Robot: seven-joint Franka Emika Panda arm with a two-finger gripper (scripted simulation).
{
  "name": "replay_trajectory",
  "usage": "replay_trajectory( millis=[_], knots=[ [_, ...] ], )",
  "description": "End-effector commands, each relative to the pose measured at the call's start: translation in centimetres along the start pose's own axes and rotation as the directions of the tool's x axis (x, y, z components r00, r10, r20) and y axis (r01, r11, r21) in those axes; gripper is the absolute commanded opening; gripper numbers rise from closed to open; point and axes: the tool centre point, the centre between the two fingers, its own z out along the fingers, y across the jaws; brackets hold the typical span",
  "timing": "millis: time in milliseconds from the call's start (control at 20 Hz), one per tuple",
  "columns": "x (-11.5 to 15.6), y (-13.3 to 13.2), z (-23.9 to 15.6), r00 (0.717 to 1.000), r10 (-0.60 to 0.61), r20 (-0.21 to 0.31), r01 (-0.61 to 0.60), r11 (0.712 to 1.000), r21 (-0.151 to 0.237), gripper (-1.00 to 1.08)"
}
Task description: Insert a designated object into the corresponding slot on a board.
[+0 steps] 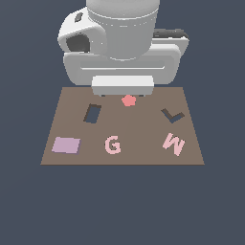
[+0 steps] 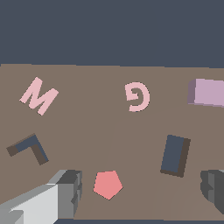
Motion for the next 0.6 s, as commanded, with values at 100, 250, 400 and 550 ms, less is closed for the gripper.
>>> replay_trajectory(
  millis=[100,250,400,550],
  knots=[
    [-0.01,0.03,0.02,1.000,-0.002,0.000,0.002,1.000,0.000,1.00],
    [-0.06,0.18,0.11,1.000,-0.014,0.000,0.014,1.000,0.000,1.00],
    [-0.15,0.47,0.29,0.999,-0.035,0.000,0.035,0.999,0.001,1.00],
    [-0.27,0.88,0.55,0.998,-0.066,0.001,0.066,0.998,0.001,1.00]
  ],
)
